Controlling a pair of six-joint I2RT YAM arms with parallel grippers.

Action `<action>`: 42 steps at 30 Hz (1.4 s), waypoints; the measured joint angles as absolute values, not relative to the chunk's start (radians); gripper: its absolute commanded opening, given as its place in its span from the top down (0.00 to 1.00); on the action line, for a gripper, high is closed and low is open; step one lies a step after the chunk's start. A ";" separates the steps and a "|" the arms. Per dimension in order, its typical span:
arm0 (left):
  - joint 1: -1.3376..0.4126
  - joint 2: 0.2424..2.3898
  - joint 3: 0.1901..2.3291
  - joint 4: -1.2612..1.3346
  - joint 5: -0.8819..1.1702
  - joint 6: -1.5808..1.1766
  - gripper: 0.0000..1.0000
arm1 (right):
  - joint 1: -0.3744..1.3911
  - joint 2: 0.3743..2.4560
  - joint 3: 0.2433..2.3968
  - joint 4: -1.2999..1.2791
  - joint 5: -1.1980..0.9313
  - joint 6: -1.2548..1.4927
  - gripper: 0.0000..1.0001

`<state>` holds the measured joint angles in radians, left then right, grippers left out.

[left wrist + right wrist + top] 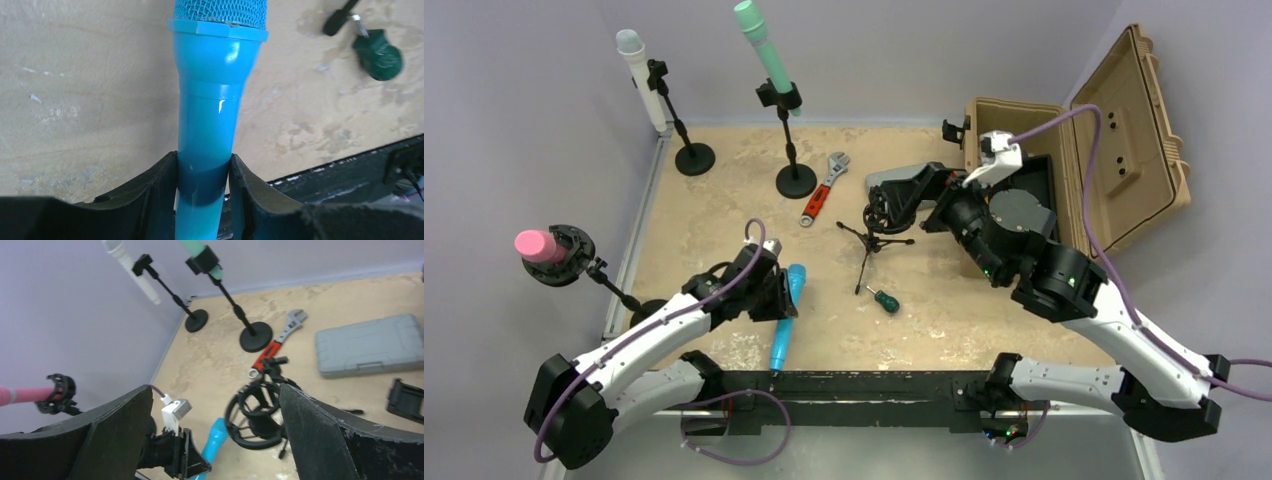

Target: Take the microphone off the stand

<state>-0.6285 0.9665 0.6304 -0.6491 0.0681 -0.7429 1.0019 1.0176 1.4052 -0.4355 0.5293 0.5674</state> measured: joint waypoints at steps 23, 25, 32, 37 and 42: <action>-0.716 1.086 0.468 -0.414 -0.145 -0.898 0.84 | 1.000 0.729 1.031 -0.558 0.697 0.701 0.07; -0.717 1.086 0.464 -0.404 -0.147 -0.898 0.77 | 1.000 0.719 1.029 -0.553 0.697 0.704 0.07; -0.719 1.088 0.462 -0.390 -0.150 -0.897 0.55 | 1.000 0.710 1.015 -0.553 0.691 0.719 0.07; -0.720 1.090 0.458 -0.390 -0.150 -0.894 0.48 | 1.000 0.680 1.005 -0.565 0.693 0.736 0.08; -0.720 1.071 0.458 -0.406 -0.150 -0.895 0.37 | 1.000 0.633 1.003 -0.580 0.706 0.764 0.08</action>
